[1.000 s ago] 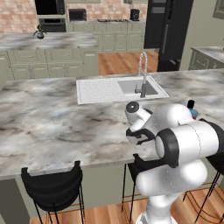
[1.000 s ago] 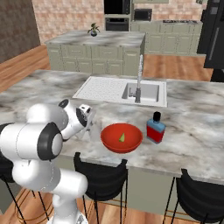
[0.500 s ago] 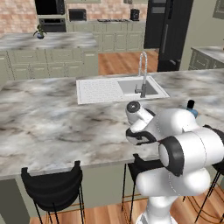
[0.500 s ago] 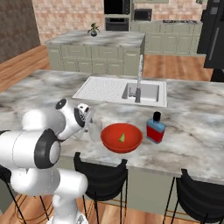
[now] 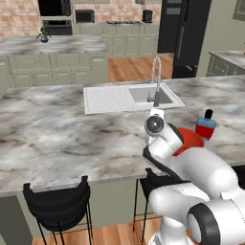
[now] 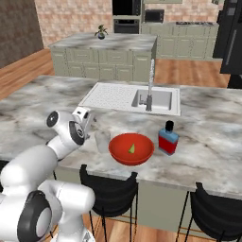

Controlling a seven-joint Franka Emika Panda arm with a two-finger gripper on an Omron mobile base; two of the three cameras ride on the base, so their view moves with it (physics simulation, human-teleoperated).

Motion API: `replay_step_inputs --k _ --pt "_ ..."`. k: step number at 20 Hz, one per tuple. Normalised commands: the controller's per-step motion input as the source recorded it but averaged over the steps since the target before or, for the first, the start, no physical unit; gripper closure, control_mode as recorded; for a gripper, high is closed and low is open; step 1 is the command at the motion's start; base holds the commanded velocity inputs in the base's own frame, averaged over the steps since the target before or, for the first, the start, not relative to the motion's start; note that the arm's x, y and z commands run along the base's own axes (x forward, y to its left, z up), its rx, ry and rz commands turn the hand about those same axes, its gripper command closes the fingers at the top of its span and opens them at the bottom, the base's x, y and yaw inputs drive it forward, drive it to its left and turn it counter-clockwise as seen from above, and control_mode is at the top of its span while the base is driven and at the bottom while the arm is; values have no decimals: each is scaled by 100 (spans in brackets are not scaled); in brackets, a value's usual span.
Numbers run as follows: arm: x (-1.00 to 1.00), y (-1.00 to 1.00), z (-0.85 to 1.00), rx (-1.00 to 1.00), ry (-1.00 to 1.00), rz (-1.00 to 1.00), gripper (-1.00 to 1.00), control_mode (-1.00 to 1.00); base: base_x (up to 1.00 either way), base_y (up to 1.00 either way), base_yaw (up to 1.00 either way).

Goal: There is a bowl on the dining counter. Grab a lemon wedge from the fridge and place it in the bowl. Then get the liquor bottle and glass cup from the cabinet and place them next to the bowl.

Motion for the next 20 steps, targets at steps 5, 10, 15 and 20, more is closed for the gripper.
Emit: replay_step_inputs --k 5,10,15,20 --pt "-47 0 100 0 -28 2 -100 -100 0 0 0" --pt "-58 0 100 4 -7 0 -100 -100 0 0 0" --pt "-97 -12 85 12 3 -3 -100 -100 0 0 0" --pt "-100 -34 65 19 9 -11 -100 -100 0 0 0"
